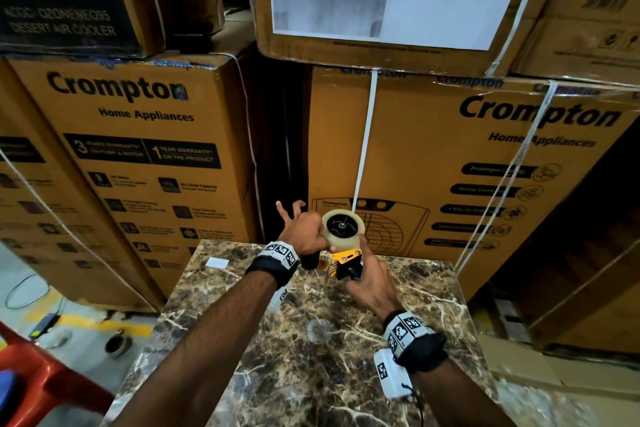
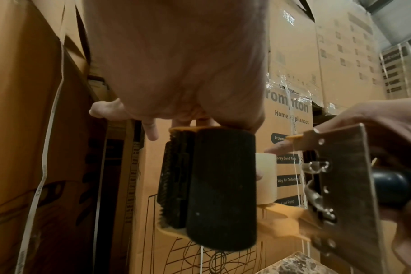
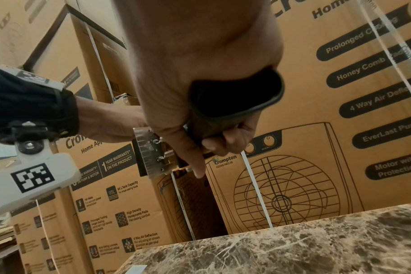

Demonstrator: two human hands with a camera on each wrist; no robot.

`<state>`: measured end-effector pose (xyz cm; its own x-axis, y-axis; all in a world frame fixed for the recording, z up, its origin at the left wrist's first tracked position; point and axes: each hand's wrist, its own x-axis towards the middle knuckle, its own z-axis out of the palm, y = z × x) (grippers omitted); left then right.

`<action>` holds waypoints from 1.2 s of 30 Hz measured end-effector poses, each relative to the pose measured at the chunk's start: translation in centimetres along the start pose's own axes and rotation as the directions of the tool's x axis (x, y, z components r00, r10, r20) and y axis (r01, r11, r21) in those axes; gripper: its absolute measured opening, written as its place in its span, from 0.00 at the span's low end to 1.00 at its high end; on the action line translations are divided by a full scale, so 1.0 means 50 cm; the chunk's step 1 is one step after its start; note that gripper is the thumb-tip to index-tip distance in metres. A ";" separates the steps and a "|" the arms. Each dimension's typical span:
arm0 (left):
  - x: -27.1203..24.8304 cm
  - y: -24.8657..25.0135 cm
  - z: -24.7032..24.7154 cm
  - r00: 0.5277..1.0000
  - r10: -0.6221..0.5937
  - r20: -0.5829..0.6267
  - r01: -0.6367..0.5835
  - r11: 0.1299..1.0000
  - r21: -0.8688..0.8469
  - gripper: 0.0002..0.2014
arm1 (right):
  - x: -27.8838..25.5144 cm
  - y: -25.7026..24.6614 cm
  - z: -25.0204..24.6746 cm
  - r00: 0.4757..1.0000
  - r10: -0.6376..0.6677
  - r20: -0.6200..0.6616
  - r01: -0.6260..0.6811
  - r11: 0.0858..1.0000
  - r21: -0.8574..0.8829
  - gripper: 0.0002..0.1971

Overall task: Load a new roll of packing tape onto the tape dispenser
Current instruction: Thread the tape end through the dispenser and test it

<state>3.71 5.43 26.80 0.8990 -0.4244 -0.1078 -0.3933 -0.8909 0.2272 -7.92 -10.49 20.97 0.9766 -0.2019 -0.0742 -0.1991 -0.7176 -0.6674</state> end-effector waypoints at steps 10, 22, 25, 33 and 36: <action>0.003 -0.019 0.015 0.998 0.059 -0.001 -0.059 0.997 -0.049 0.36 | -0.010 -0.001 -0.001 1.000 0.004 -0.015 -0.005 0.999 -0.052 0.58; -0.036 0.022 -0.023 0.996 0.050 -0.076 -0.029 0.966 0.257 0.34 | -0.016 -0.003 0.005 1.000 0.007 -0.016 -0.007 1.000 0.010 0.56; -0.042 0.031 -0.025 0.996 0.062 -0.068 -0.036 0.942 0.333 0.40 | -0.008 0.013 0.017 1.000 0.016 -0.015 -0.016 1.000 0.008 0.57; -0.044 0.029 -0.015 0.997 0.077 -0.016 -0.076 0.995 0.071 0.26 | -0.008 0.031 0.022 0.999 0.015 -0.038 -0.014 0.999 0.032 0.59; -0.046 0.024 -0.007 0.998 0.062 -0.010 -0.062 0.996 -0.058 0.21 | -0.026 0.015 0.002 0.999 -0.010 -0.042 0.010 1.000 0.013 0.56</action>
<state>1.25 5.41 27.64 0.8750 -0.4769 -0.0834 -0.4366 -0.8517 0.2897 -9.35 -10.71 20.48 0.9742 -0.2230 -0.0361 -0.1878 -0.7111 -0.6776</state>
